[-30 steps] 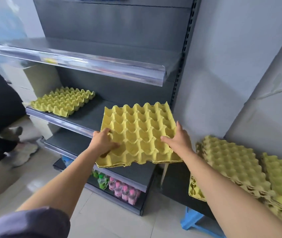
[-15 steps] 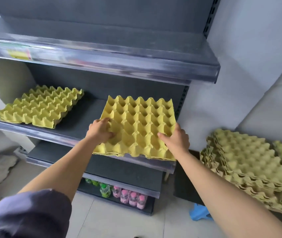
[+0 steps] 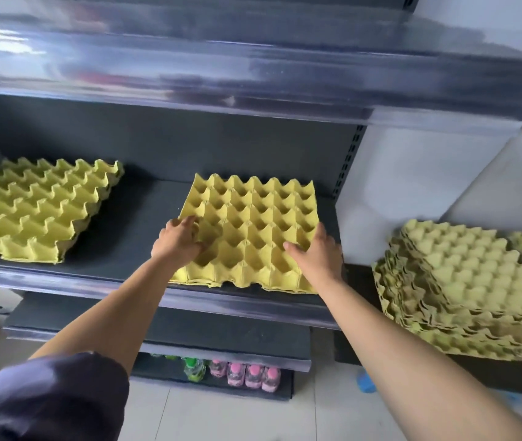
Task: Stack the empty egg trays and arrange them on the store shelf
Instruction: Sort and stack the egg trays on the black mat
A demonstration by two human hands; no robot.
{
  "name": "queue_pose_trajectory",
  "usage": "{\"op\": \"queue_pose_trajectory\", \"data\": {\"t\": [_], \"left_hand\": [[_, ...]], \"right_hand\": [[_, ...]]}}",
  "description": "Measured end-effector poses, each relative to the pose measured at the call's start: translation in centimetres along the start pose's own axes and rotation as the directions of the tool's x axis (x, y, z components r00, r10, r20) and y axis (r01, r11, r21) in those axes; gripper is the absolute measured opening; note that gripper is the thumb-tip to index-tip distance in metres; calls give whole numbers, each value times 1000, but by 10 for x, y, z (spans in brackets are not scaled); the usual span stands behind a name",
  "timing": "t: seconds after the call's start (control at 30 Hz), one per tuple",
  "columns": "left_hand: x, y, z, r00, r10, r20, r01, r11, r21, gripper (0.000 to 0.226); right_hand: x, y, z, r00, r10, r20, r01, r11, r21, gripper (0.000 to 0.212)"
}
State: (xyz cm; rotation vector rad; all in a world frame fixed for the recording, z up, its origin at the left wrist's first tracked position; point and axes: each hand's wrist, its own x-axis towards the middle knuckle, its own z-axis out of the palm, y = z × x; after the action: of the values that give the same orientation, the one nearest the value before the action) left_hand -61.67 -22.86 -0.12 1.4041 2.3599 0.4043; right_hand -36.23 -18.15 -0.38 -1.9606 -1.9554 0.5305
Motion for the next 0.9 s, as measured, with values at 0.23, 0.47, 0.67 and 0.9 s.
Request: {"op": "queue_pose_trajectory", "data": {"t": [0.23, 0.47, 0.67, 0.9], "left_hand": [[3, -15, -9, 996, 36, 87, -36, 999, 2, 69], [-16, 2, -24, 993, 108, -40, -100, 982, 160, 68], [-41, 33, -58, 951, 310, -11, -289, 901, 324, 50], [-69, 100, -59, 853, 521, 27, -495, 793, 355, 39]], "right_hand": [[-16, -21, 3, 994, 107, 35, -100, 982, -158, 91], [-36, -31, -16, 1000, -1, -21, -5, 962, -274, 68], [-61, -32, -62, 973, -228, -45, 187, 884, -429, 48], [-71, -1, -115, 965, -234, -118, 160, 883, -441, 40]]}}
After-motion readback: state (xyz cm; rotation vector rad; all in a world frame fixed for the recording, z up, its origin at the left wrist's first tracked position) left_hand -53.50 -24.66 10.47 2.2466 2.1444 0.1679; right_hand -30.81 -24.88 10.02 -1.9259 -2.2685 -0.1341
